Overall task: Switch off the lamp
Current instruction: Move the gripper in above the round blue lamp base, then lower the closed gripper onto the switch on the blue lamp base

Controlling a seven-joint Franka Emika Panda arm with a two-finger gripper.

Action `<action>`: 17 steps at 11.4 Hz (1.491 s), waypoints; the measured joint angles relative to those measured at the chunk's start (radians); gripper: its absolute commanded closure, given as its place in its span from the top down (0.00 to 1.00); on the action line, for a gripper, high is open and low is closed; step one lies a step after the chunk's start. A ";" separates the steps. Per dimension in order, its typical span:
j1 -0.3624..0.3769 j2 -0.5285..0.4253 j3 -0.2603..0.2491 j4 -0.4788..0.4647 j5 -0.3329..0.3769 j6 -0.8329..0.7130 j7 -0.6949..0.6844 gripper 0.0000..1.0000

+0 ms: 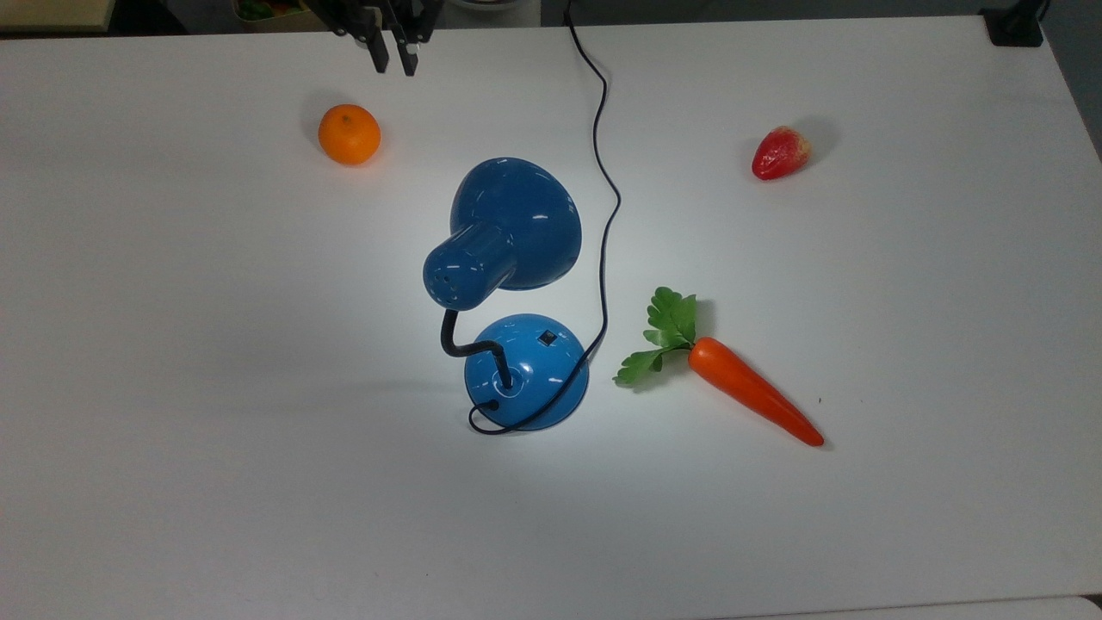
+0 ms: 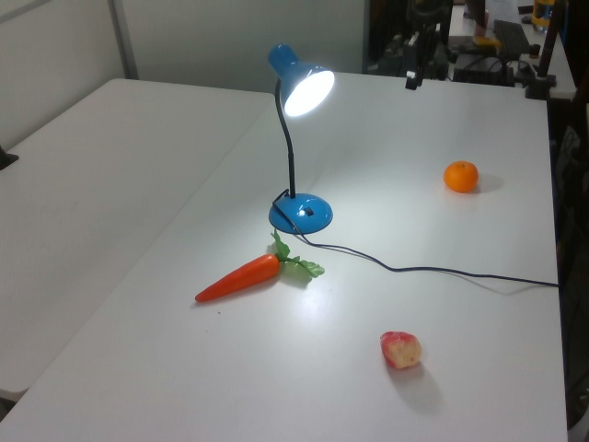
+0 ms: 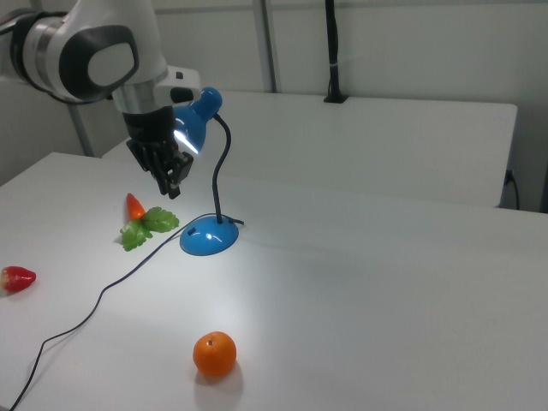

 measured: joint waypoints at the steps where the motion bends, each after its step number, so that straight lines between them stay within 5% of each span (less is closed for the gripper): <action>1: 0.000 -0.001 0.022 -0.034 0.000 0.053 0.023 0.00; 10: 0.030 0.045 0.173 -0.334 -0.023 0.675 0.345 0.00; 17: 0.078 0.259 0.174 -0.296 -0.343 0.863 0.720 0.00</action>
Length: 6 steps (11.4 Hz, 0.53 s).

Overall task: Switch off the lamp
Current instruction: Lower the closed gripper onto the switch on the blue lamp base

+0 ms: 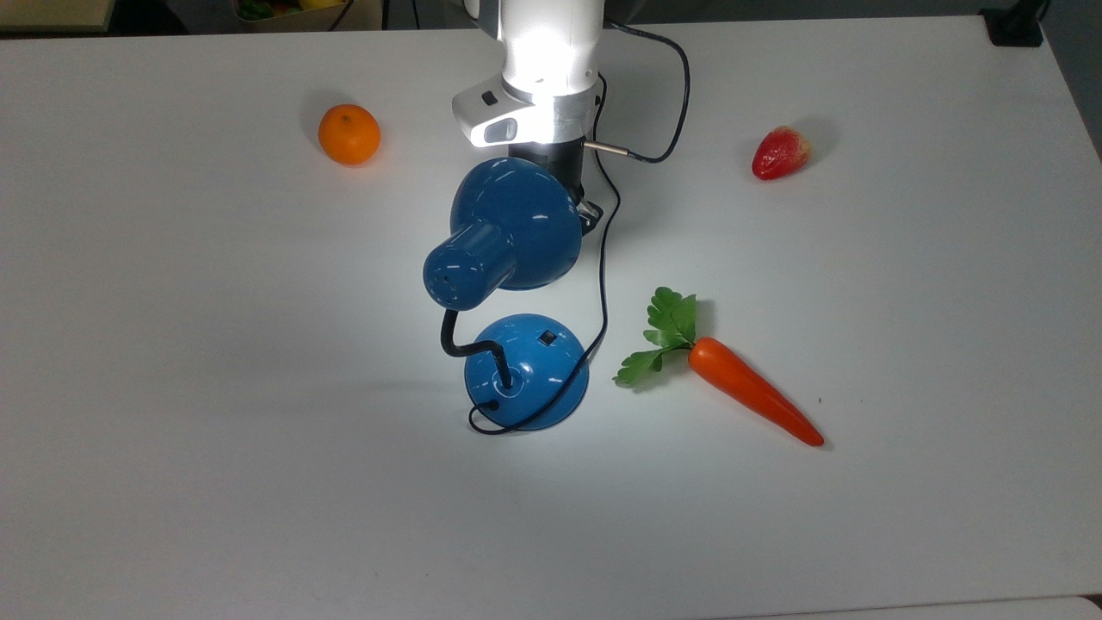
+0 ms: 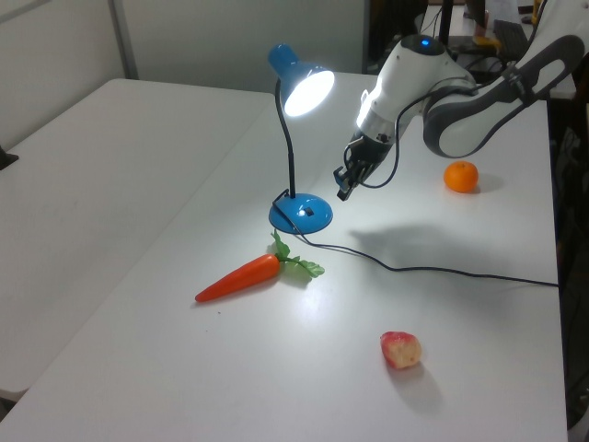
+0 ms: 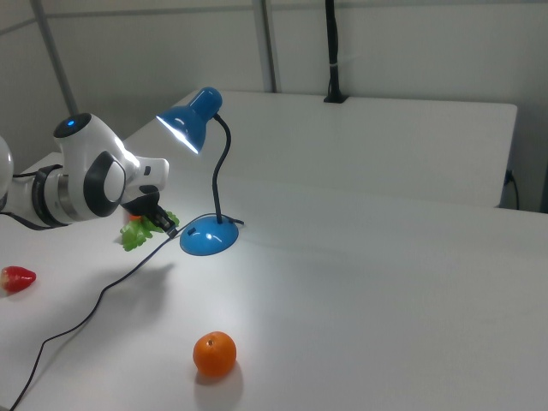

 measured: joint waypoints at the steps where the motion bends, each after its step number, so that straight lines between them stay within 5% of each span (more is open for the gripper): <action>1: 0.001 0.030 0.000 0.033 -0.050 0.000 0.051 0.00; 6: 0.001 0.163 0.000 0.187 -0.115 0.000 0.154 0.00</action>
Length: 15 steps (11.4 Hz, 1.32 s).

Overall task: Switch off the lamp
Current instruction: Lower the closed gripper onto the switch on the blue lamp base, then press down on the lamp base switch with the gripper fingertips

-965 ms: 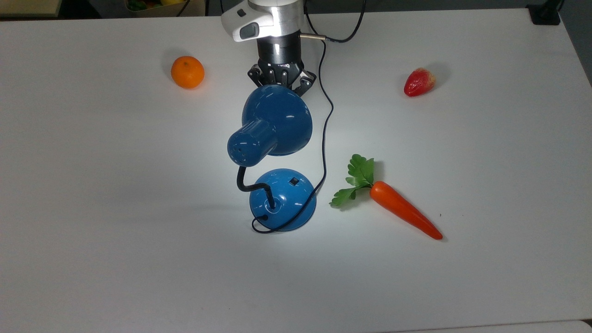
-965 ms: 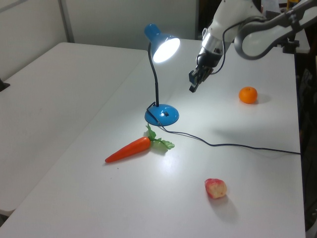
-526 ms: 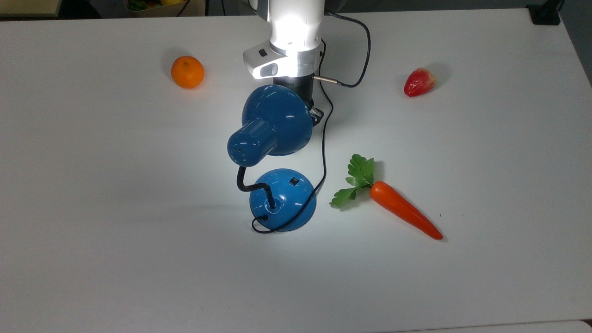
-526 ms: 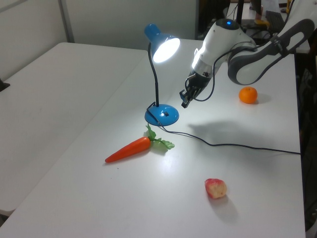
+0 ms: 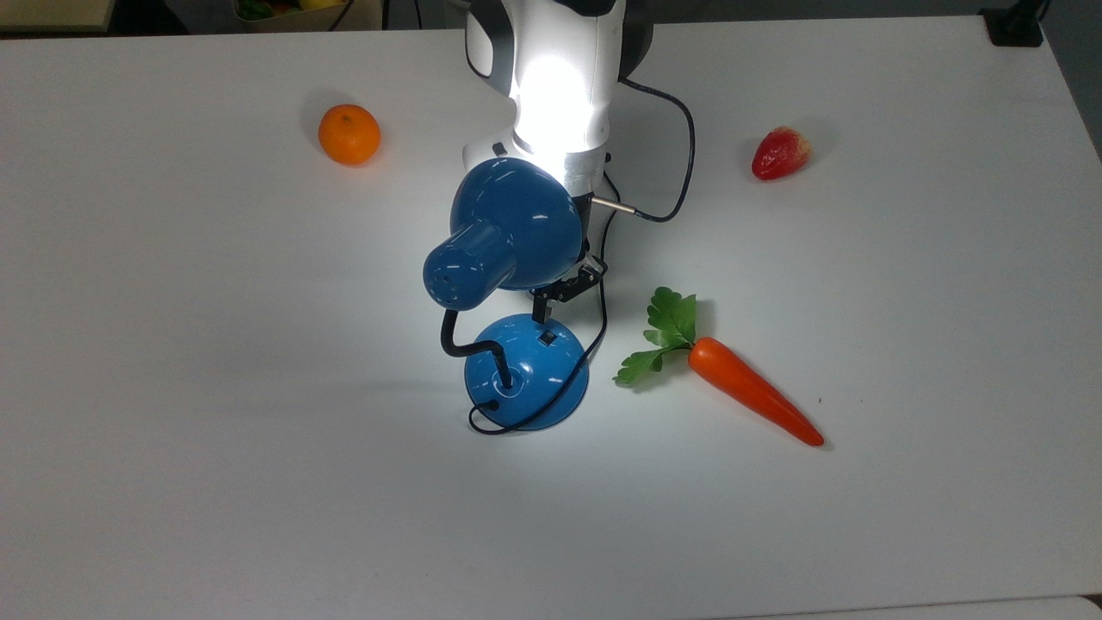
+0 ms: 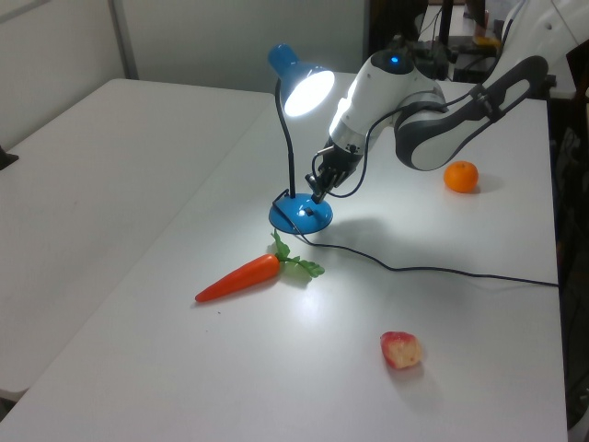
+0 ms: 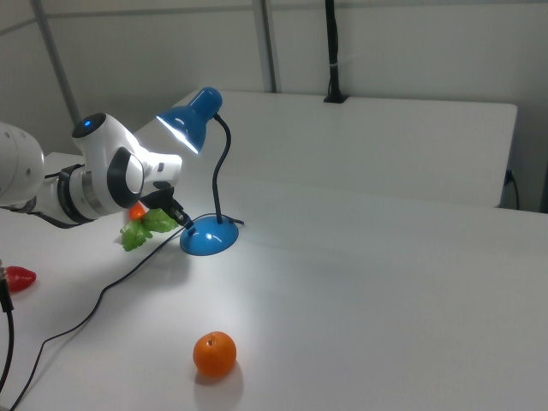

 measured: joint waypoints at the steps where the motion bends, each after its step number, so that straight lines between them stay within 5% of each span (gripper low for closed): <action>1: 0.001 0.021 0.000 0.027 -0.028 0.000 0.034 0.01; 4: 0.004 0.060 0.000 0.064 -0.092 0.000 0.101 0.02; 15: 0.023 0.069 0.000 0.073 -0.096 -0.038 0.110 0.04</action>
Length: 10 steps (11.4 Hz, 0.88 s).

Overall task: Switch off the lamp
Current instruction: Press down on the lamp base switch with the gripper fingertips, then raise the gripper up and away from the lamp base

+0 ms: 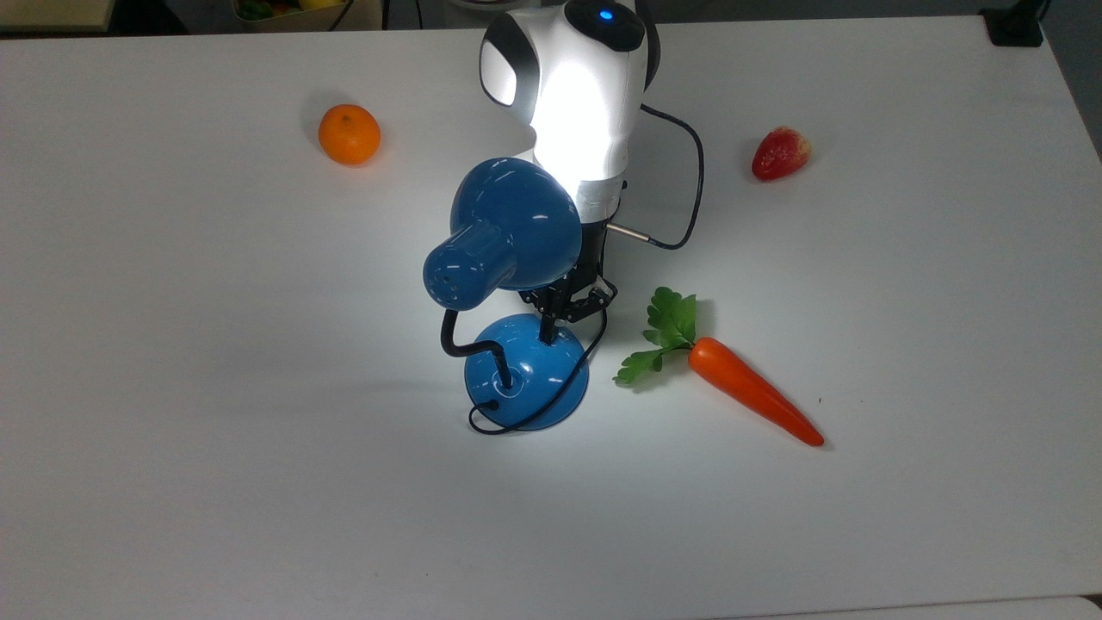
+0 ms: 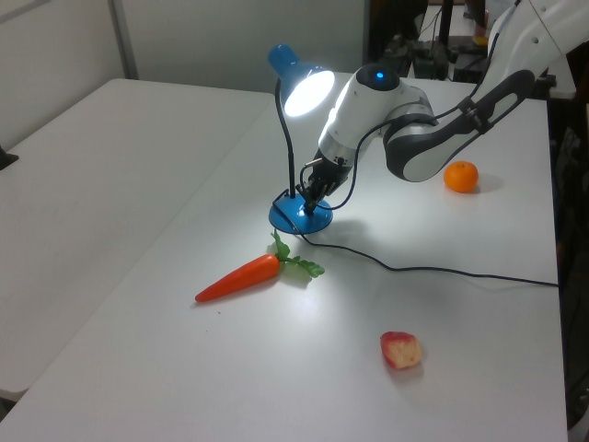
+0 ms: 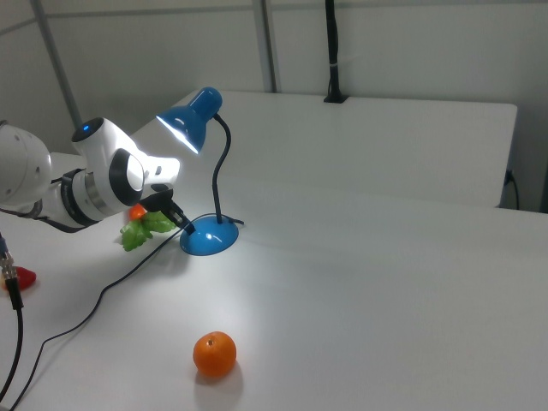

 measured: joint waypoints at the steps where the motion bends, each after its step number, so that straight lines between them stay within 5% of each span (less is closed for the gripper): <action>1: 0.003 0.001 0.000 -0.001 0.000 0.000 0.001 0.04; 10: 0.014 0.002 0.000 -0.018 -0.002 -0.001 0.001 0.04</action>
